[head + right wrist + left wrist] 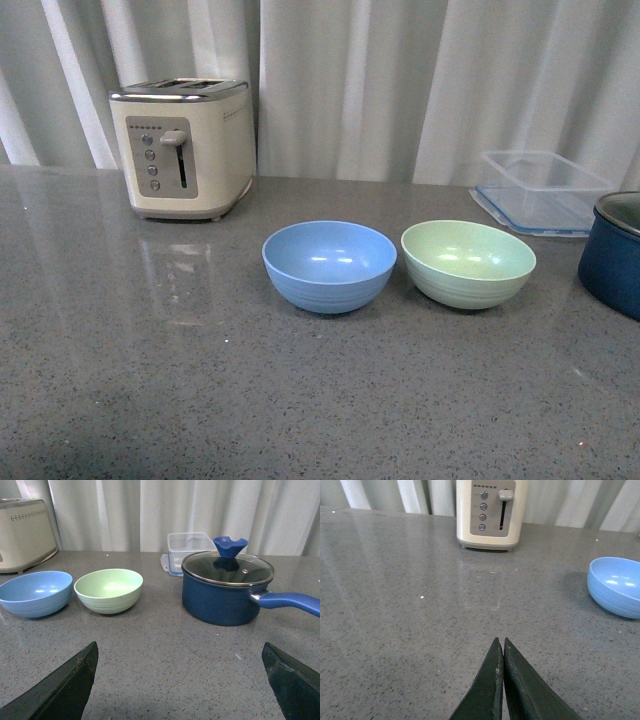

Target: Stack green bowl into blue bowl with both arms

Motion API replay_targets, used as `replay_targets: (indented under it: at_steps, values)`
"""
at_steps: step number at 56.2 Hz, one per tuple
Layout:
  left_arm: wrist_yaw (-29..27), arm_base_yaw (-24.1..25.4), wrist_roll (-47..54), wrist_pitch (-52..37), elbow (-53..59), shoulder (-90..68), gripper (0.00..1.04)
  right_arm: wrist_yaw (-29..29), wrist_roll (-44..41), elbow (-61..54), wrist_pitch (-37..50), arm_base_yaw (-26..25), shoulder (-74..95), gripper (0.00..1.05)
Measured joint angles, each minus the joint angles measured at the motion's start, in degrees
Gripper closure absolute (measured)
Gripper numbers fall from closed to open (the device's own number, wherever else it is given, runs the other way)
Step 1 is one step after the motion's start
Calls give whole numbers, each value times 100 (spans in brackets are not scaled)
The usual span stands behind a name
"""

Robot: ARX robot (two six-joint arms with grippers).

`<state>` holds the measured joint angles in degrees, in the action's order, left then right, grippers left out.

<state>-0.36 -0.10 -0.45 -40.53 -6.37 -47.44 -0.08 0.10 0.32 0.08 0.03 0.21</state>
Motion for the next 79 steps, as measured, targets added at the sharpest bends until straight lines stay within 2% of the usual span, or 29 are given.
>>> replay_targets:
  at_steps: [17, 25, 43, 79]
  values:
    - [20, 0, 0, 629, 321, 957, 101, 0, 0, 0, 0, 0, 0, 10]
    - [24, 0, 0, 538, 511, 1143, 101, -2, 0, 0, 0, 0, 0, 10]
    - [33, 0, 0, 1725, 516, 2389, 101, 0, 0, 0, 0, 0, 0, 10]
    - [35, 0, 0, 2953, 518, 3668, 101, 0, 0, 0, 0, 0, 0, 10]
